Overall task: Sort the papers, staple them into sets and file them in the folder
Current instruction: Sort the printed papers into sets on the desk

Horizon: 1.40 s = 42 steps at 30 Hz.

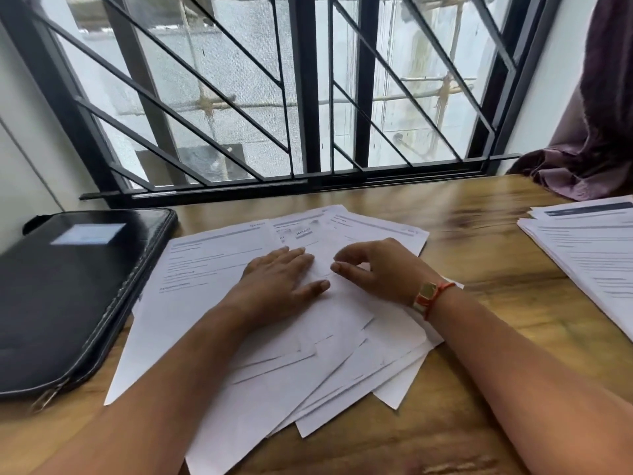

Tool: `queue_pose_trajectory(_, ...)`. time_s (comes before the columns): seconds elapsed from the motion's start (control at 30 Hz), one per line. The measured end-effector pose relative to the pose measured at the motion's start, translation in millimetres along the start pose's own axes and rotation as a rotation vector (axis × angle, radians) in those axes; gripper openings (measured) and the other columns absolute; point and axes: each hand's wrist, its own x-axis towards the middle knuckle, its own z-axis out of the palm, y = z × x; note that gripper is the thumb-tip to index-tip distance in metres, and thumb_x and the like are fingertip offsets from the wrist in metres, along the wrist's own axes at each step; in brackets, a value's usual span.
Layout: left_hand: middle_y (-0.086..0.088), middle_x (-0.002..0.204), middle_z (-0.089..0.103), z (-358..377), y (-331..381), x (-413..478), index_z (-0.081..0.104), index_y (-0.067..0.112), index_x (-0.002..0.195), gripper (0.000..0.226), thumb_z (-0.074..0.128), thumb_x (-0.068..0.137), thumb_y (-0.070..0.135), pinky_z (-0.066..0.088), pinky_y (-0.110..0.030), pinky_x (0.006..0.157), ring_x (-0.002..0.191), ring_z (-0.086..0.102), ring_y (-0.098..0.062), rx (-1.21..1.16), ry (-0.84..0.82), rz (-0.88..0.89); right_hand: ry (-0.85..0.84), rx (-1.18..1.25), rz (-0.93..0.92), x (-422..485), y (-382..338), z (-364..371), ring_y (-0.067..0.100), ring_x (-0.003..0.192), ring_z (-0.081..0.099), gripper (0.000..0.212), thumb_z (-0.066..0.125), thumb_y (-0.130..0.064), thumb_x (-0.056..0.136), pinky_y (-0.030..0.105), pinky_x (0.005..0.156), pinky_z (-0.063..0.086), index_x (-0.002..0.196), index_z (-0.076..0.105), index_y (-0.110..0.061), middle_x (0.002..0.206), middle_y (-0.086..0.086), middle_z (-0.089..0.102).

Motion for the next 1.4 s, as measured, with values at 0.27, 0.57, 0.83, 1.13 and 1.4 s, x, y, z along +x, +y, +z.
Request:
queue_pose_trajectory(0.27,0.015,0.165,0.017,2.6,1.7,0.6,0.027,0.041,0.154,0.081,0.025,0.086,0.084,0.01,-0.038,0.123,0.153,0.008,-0.01,-0.008,0.006,0.016,-0.119,-0.131,0.072,7.5,7.1,3.0,0.017,0.132,0.048,0.044,0.057,-0.057,0.092,0.037,0.11,0.038,0.124,0.068,-0.031,0.143,-0.005,0.055)
queue_pose_trajectory(0.57,0.016,0.165,0.017,5.9,5.8,0.9,0.028,0.047,0.152,0.097,0.007,0.068,0.09,0.01,-0.038,0.123,0.153,0.007,-0.009,-0.036,0.014,0.058,-0.032,-0.172,0.257,5.1,8.5,-9.0,0.019,0.108,0.059,0.044,0.076,-0.059,0.074,0.029,0.088,0.047,0.098,0.075,-0.022,0.11,-0.002,0.07)
queue_pose_trajectory(0.83,0.017,0.165,0.016,3.9,11.7,-1.0,0.028,0.043,0.154,0.088,0.017,0.078,0.087,0.007,-0.033,0.121,0.153,0.006,-0.007,-0.031,0.004,0.075,-0.024,-0.086,0.394,2.4,14.7,-15.1,0.024,0.111,0.059,0.077,0.083,-0.054,0.069,0.031,0.085,0.045,0.129,0.052,-0.016,0.119,0.007,0.065)
queue_pose_trajectory(1.13,0.017,0.165,0.017,6.2,11.6,-0.7,0.028,0.042,0.155,0.103,0.005,0.068,0.093,0.009,-0.034,0.122,0.153,0.007,-0.007,-0.042,0.029,0.088,0.079,0.06,0.503,4.9,26.5,-18.2,0.016,0.093,0.062,0.039,0.085,-0.047,0.069,0.03,0.08,0.05,0.094,0.061,-0.031,0.084,-0.012,0.06)
queue_pose_trajectory(1.4,0.018,0.165,0.015,5.7,12.8,-2.1,0.024,0.041,0.156,0.103,0.006,0.069,0.094,0.009,-0.033,0.122,0.153,0.006,-0.007,-0.042,0.021,0.101,0.227,0.067,0.521,9.9,45.1,-20.3,0.021,0.087,0.067,0.017,0.075,-0.046,0.081,0.03,0.076,0.052,0.077,0.064,-0.033,0.09,-0.002,0.073)
